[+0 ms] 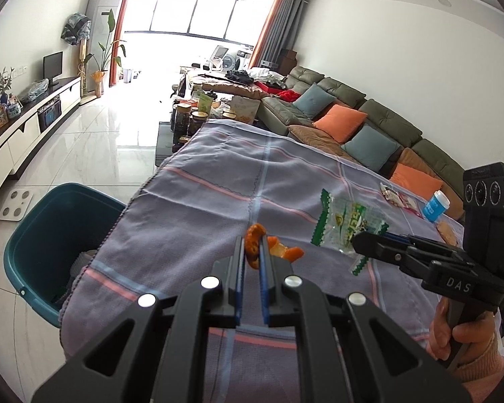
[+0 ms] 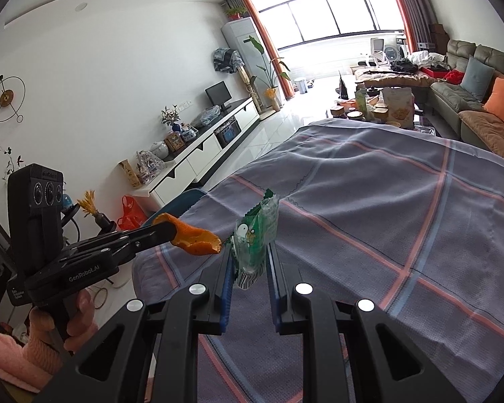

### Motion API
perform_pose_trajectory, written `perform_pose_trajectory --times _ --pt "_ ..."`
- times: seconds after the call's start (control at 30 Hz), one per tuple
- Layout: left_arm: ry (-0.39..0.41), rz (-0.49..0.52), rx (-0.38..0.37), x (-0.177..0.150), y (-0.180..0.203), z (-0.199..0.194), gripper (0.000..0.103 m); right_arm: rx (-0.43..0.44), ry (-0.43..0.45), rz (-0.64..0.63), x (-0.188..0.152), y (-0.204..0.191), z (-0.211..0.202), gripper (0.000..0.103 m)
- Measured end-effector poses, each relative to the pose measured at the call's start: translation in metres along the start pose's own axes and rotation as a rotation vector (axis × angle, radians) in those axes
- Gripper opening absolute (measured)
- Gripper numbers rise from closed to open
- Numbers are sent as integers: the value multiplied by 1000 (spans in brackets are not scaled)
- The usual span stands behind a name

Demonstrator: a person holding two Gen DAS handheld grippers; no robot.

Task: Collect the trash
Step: 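Carry the orange peel and green-capped bottle together toward the teal bin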

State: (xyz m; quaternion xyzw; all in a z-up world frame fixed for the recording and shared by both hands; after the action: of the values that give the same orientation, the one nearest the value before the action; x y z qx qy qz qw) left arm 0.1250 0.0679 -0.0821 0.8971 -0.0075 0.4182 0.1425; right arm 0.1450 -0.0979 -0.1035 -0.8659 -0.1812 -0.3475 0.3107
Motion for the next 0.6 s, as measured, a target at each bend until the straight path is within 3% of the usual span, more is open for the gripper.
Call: perform_pose_trajectory --times 0.6 --pt "19 -25 31 1 -20 -11 9 32 -19 -34 4 -17 15 19"
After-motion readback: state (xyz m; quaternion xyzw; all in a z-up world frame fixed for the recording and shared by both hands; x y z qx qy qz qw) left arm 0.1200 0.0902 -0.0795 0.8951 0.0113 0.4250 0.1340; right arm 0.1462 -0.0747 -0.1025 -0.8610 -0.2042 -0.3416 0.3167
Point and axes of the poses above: each gripper's, at about its wrist camera, not at the fingertips, and z roughly the way its jaws point, y to its right, x to its top, the point moved 9 cm from there along z, roughly the way its jaws point, and after that the axes turned 2 degrees about x, right-handed, at the moved point
